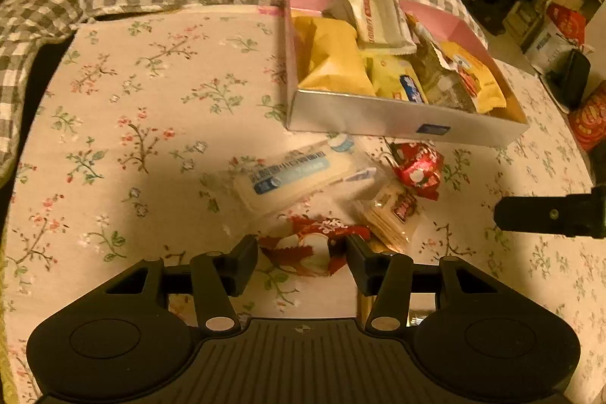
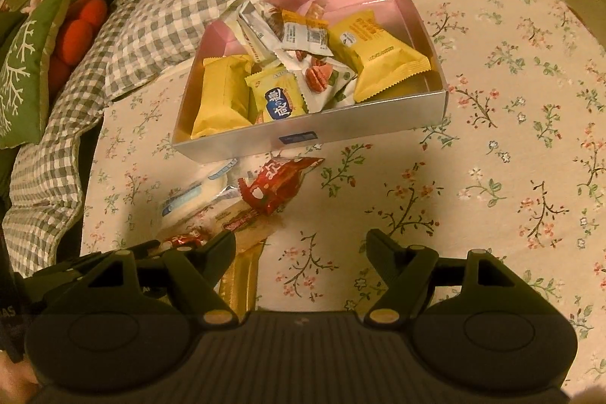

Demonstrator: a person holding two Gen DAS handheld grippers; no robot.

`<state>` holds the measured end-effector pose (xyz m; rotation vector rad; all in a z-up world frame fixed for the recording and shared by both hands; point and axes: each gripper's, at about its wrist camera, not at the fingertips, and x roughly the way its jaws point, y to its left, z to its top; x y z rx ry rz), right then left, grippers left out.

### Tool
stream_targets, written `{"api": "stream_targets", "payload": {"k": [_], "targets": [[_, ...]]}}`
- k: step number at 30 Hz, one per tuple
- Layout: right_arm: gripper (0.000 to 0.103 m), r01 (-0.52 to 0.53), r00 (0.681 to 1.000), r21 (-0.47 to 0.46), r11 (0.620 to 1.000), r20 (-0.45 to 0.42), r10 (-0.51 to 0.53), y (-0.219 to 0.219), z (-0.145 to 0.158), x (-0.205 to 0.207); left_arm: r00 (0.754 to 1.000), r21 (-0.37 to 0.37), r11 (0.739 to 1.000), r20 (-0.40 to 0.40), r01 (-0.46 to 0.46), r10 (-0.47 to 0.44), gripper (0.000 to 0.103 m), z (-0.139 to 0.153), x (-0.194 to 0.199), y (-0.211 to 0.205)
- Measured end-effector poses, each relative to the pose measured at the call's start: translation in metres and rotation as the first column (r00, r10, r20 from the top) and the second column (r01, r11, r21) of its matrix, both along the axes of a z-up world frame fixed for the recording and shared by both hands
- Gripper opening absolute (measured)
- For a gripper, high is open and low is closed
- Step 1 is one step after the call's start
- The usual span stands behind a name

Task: Organize snacks
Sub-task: 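Reach the left tool to a red-white candy while the right tool reaches a red wrapped snack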

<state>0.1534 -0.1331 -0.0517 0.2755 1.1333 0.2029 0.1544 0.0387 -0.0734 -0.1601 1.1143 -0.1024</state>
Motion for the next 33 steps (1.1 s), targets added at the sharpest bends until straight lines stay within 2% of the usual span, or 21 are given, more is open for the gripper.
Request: {"api": "stream_targets", "payload": {"k": [3,4,13,20,25,30,33], "targets": [[0.073,0.002,1.000,0.016,1.000,-0.003,-0.002,-0.001,-0.002,0.002,1.000,-0.025,1.000,-0.023,0.013,-0.013,0.034,-0.004,0.000,-0.003],[0.073,0.006,1.000,0.028,1.000,-0.006,-0.006,-0.003,-0.003,0.003,0.999,-0.025,1.000,-0.027,0.016,-0.017,0.033,-0.006,0.000,-0.004],[0.072,0.053,0.999,0.084,0.995,-0.005,-0.053,-0.009,-0.017,0.012,1.000,-0.022,1.000,-0.005,0.010,-0.010,0.032,-0.003,0.000,-0.004],[0.072,0.084,0.996,0.118,0.990,0.005,-0.085,-0.003,-0.027,0.024,1.000,-0.056,0.998,0.007,0.030,-0.030,0.031,0.014,-0.005,-0.003],[0.072,0.118,0.993,0.144,0.983,0.012,-0.121,0.002,-0.032,0.032,1.000,-0.053,0.999,0.030,0.011,-0.009,0.031,0.024,-0.008,0.006],[0.064,0.144,0.989,0.145,0.979,0.004,-0.147,0.011,-0.039,0.037,0.999,-0.076,0.997,0.048,-0.017,0.021,0.031,0.031,-0.008,0.015],[0.060,0.129,0.991,0.115,0.985,0.016,-0.132,0.019,-0.040,0.040,0.998,-0.083,0.996,0.059,-0.033,0.038,0.031,0.035,-0.008,0.020]]}}
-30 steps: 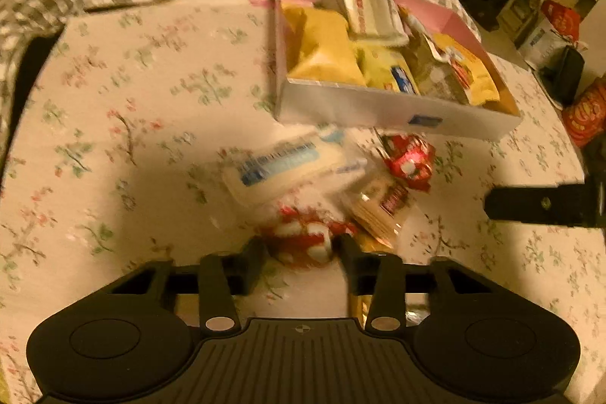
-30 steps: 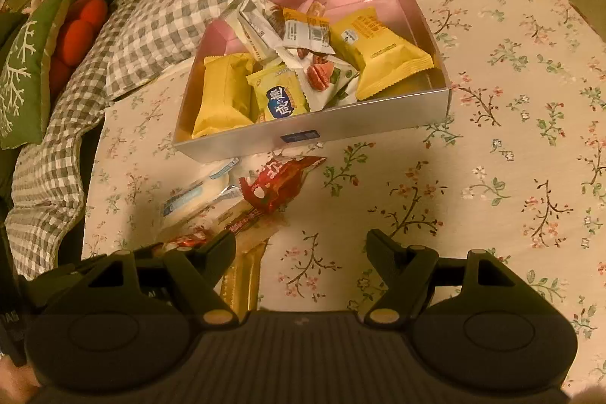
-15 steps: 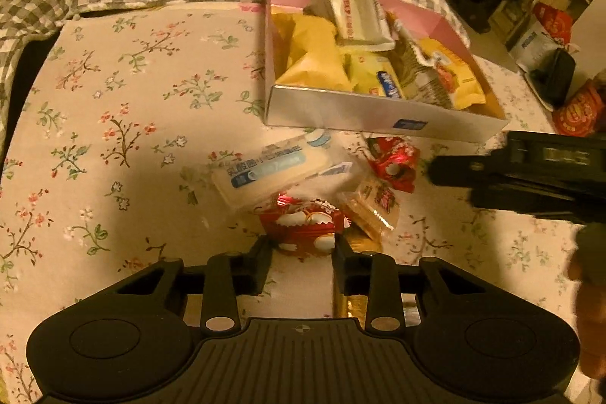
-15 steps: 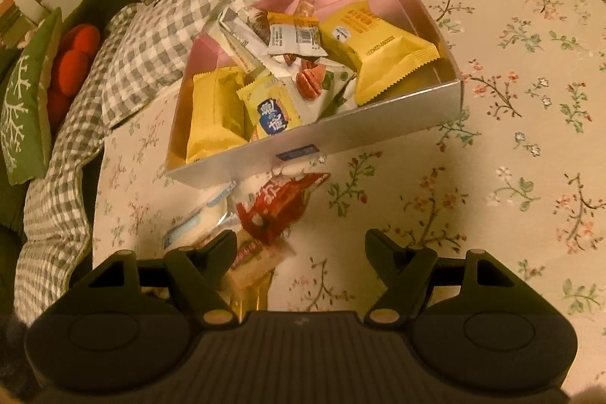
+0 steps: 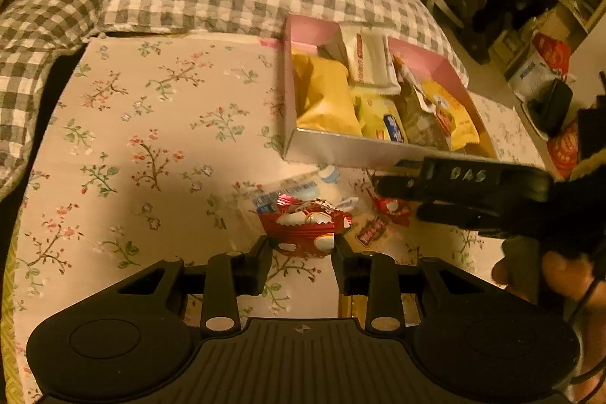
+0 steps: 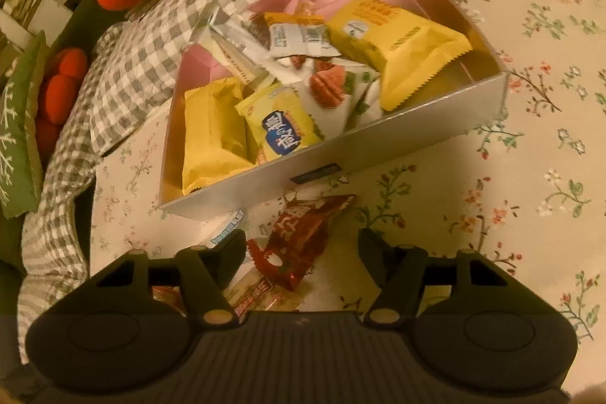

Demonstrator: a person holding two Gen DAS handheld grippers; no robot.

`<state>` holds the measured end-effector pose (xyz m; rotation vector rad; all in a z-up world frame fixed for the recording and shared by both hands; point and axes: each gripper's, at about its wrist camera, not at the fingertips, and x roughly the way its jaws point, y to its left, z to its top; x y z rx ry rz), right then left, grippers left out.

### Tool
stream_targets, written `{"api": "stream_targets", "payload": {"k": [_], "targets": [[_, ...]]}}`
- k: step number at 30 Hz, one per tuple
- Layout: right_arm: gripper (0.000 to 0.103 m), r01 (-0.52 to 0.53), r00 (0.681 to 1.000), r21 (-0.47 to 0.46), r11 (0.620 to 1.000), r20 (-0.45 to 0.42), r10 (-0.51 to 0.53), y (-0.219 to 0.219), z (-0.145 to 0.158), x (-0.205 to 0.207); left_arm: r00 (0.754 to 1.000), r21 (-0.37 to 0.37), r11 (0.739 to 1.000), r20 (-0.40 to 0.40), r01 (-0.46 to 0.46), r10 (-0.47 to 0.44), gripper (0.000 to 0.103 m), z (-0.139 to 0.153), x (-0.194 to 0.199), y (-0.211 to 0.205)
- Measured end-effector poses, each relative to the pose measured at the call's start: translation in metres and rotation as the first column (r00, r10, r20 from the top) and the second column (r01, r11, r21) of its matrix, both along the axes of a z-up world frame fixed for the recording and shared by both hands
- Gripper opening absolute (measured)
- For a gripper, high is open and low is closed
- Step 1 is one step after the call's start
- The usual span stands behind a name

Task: Organize snacks
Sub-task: 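Reach the left tool to a red-white candy while the right tool reaches a red wrapped snack, then grasp the red-white candy with the left tool while the right tool grasps the red snack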

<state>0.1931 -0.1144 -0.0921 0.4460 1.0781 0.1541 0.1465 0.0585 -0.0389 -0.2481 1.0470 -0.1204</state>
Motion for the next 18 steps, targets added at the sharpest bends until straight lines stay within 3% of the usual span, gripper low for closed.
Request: {"api": "stream_targets", "payload": {"k": [4,6,8,12,18], "targets": [[0.049,-0.012,1.000,-0.024,1.000,0.005,0.012,0.004,-0.004,0.002,0.999,-0.008,1.000,0.013,-0.030,0.031,0.031,0.002,0.001,0.007],[0.037,-0.019,1.000,-0.020,1.000,0.004,0.019,0.004,-0.005,0.003,0.999,-0.007,0.999,0.018,-0.040,0.040,0.031,0.002,0.002,0.010],[0.032,-0.021,1.000,-0.030,0.999,-0.002,0.021,0.004,-0.005,0.003,0.999,-0.002,0.999,0.018,-0.050,0.050,0.031,0.002,0.002,0.012],[0.025,-0.021,1.000,-0.019,1.000,-0.004,0.021,0.002,-0.002,0.000,0.998,-0.002,0.998,0.026,-0.057,0.057,0.031,0.003,0.003,0.012],[0.024,-0.025,1.000,-0.005,1.000,-0.017,0.025,-0.002,0.002,-0.002,0.998,-0.001,0.999,0.034,-0.054,0.054,0.031,0.004,0.004,0.010]]}}
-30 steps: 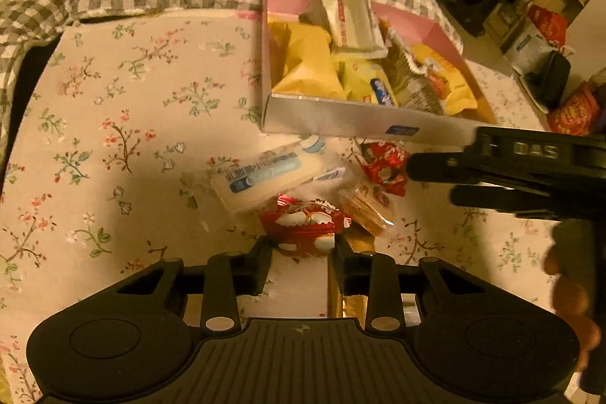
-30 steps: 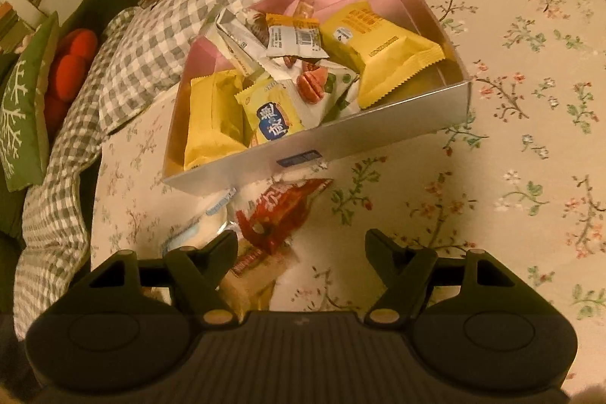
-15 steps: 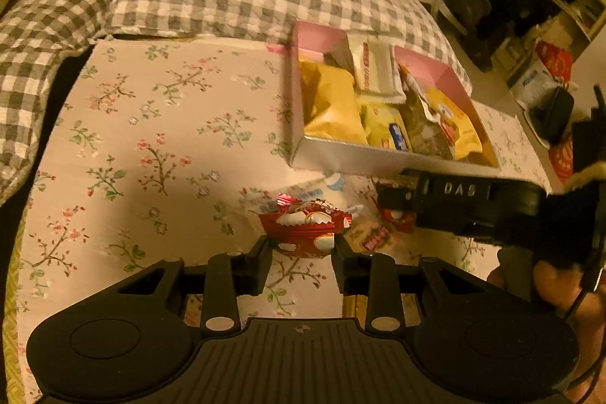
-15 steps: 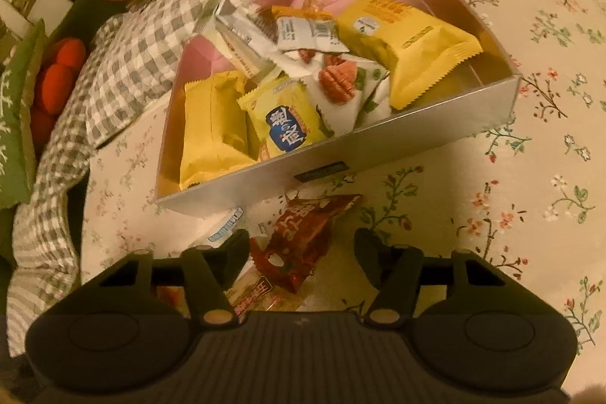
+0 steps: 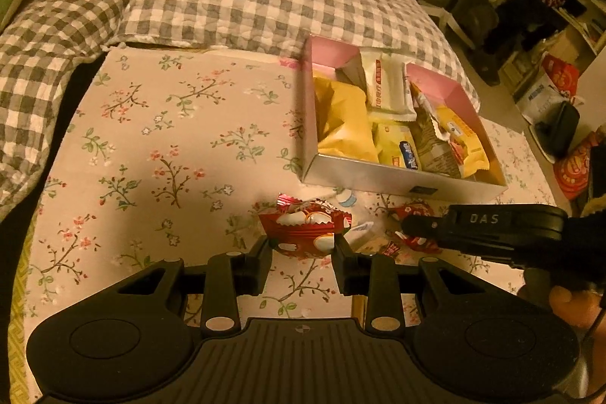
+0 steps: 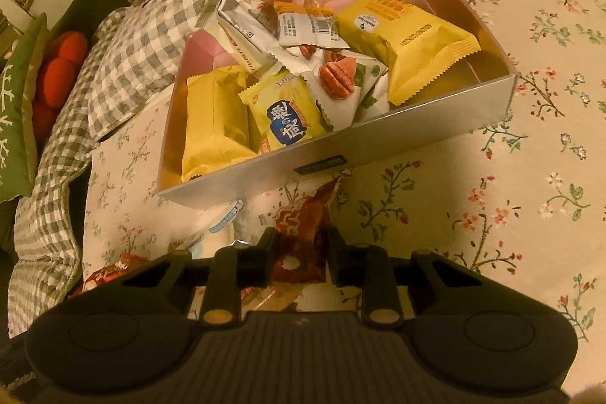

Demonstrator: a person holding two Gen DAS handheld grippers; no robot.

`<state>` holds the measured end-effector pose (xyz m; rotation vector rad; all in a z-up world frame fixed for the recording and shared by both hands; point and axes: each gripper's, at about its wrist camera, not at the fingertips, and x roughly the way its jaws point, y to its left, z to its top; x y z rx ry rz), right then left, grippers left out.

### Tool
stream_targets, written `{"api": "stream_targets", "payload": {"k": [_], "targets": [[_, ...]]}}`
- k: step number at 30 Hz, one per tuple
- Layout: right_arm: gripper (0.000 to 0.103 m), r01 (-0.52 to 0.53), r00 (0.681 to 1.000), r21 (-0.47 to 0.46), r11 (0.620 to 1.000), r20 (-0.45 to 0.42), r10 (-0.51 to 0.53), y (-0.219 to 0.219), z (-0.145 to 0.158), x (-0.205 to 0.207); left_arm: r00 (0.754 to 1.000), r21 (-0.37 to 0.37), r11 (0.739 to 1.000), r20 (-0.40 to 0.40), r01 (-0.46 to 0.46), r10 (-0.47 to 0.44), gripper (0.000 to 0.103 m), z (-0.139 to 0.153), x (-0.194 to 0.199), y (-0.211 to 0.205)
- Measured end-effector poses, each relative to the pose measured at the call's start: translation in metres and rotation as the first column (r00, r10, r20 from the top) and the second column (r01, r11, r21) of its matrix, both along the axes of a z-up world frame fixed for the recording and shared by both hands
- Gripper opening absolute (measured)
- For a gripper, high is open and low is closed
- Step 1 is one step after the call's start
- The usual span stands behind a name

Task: Organize snacks
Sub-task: 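Grasp the red-white candy with the left tool while the right tool grasps the red snack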

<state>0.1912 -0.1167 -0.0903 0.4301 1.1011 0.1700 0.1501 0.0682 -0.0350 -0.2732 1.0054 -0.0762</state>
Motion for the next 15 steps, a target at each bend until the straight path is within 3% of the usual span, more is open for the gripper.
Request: {"api": "stream_targets", "payload": {"k": [15], "targets": [[0.024,0.006,1.000,0.092,0.996,-0.021,-0.004,-0.018,0.022,-0.014,1.000,0.003,1.000,0.022,0.004,-0.004,0.031,0.004,0.003,-0.004]]}}
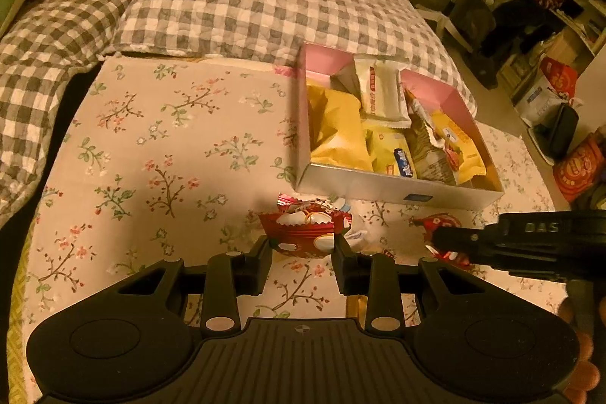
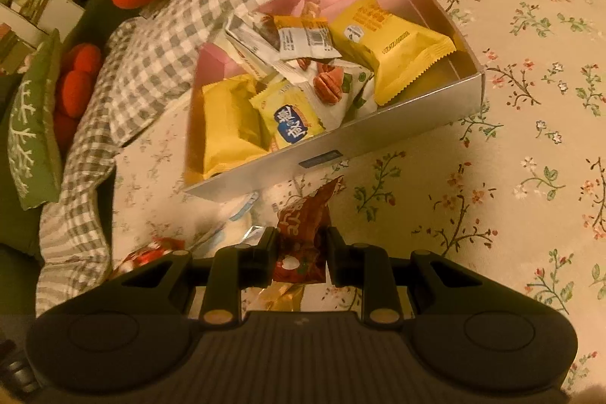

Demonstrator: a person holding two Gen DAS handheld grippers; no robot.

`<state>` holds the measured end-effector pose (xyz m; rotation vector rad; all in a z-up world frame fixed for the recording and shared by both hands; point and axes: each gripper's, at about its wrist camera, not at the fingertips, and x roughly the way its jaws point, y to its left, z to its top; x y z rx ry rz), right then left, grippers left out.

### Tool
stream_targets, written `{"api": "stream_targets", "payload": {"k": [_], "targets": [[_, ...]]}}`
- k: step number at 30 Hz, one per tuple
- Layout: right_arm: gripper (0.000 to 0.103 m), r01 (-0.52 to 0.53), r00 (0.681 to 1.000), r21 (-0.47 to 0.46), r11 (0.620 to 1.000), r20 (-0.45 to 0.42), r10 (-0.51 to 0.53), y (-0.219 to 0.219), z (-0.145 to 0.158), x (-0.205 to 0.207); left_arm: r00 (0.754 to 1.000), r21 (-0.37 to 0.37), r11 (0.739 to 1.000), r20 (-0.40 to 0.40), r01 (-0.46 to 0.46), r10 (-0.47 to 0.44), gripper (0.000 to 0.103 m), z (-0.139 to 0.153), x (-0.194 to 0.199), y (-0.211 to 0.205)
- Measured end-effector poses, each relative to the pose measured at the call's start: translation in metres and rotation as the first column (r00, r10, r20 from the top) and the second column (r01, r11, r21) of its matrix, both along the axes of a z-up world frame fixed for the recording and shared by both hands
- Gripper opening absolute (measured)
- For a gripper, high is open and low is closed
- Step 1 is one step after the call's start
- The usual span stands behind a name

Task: Organize snacks
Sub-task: 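Grasp the red-white candy with the left tool while the right tool grasps the red snack, then carry both held red snacks up over the box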

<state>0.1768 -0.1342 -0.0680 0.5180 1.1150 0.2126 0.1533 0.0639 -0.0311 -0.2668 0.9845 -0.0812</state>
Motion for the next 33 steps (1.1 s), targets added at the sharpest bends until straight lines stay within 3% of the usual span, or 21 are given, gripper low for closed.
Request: {"api": "stream_targets", "payload": {"k": [13,33], "targets": [[0.024,0.019,0.998,0.017,1.000,0.064,-0.020,-0.019,0.023,-0.001,0.998,-0.013,1.000,0.065,-0.011,0.012,0.031,0.012,0.007,-0.007],[0.024,0.134,0.980,0.034,0.990,0.141,-0.138,-0.068,0.037,0.010,0.990,-0.021,1.000,0.141,0.001,0.002,0.031,0.018,0.033,-0.028]]}}
